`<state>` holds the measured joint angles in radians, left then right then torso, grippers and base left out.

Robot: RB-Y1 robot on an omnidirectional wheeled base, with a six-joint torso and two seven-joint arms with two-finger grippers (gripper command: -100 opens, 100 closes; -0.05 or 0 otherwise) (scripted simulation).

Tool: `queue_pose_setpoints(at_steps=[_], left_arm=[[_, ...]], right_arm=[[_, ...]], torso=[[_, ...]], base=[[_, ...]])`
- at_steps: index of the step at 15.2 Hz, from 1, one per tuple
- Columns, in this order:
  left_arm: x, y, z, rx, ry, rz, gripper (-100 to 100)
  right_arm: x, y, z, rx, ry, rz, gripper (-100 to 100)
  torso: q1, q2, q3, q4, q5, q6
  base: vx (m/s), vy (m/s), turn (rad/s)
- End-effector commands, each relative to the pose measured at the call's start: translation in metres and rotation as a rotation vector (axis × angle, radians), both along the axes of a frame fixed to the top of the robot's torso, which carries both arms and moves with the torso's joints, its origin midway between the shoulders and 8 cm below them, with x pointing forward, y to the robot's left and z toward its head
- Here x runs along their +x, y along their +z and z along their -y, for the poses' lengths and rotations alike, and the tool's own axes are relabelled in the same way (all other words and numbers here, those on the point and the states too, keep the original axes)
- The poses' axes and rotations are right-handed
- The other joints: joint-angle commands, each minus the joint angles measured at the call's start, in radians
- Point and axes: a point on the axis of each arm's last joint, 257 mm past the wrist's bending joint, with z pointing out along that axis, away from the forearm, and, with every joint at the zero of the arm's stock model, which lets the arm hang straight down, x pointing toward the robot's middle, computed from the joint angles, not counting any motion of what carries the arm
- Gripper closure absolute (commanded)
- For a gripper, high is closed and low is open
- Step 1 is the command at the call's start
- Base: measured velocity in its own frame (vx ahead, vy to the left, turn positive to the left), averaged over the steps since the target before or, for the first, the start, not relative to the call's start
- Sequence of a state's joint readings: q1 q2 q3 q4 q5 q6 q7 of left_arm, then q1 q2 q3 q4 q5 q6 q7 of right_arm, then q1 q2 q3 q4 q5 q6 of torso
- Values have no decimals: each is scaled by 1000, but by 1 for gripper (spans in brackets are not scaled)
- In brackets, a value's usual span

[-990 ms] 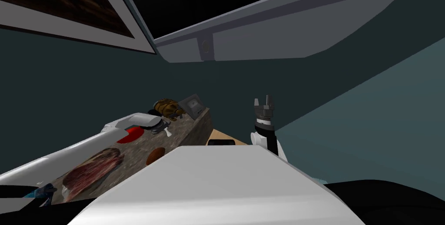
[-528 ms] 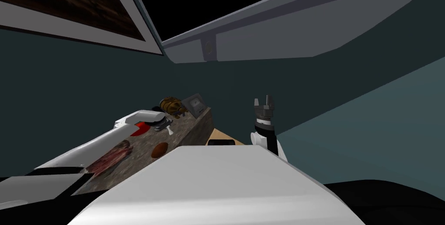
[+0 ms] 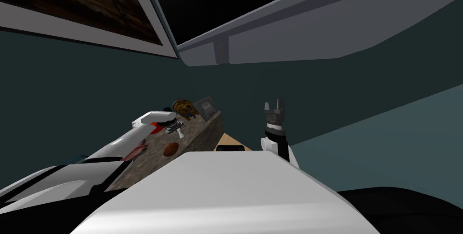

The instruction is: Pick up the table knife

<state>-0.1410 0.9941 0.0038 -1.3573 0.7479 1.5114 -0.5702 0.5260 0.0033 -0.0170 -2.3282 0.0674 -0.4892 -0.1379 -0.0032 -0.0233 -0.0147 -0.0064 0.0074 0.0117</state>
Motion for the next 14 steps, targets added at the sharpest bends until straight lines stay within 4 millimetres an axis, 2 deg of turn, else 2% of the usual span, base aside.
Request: queue_pose_setpoints(at_steps=[1,3,6,8,10,13,14], left_arm=[[5,-1,4,-17,0,-22,100],[12,-6,26,-61,-40,-47,100],[6,-5,32,-75,-45,-82,100],[15,-7,46,-113,-51,-100,100],[26,-9,72,-163,-108,-119,100],[18,-6,77,-177,-113,-160,100],[22,-7,74,-171,-113,-143,100]], right_arm=[[0,0,0,0,0,0,0],[0,0,0,0,0,0,0],[0,0,0,0,0,0,0],[0,0,0,0,0,0,0],[0,0,0,0,0,0,0],[0,0,0,0,0,0,0],[0,0,0,0,0,0,0]], torso=[[0,0,0,0,0,0],[-2,1,1,0,0,1],[-1,-1,-1,0,0,4],[0,0,-1,-1,0,0],[-2,1,0,-1,0,1],[-2,-2,-1,-1,0,3],[-1,-2,-1,-1,0,3]], base=[[-9,-49,397],[-14,-40,146],[-4,-5,-40],[-11,-27,352],[-14,-40,145],[-5,-6,-57],[3,1,-11]])
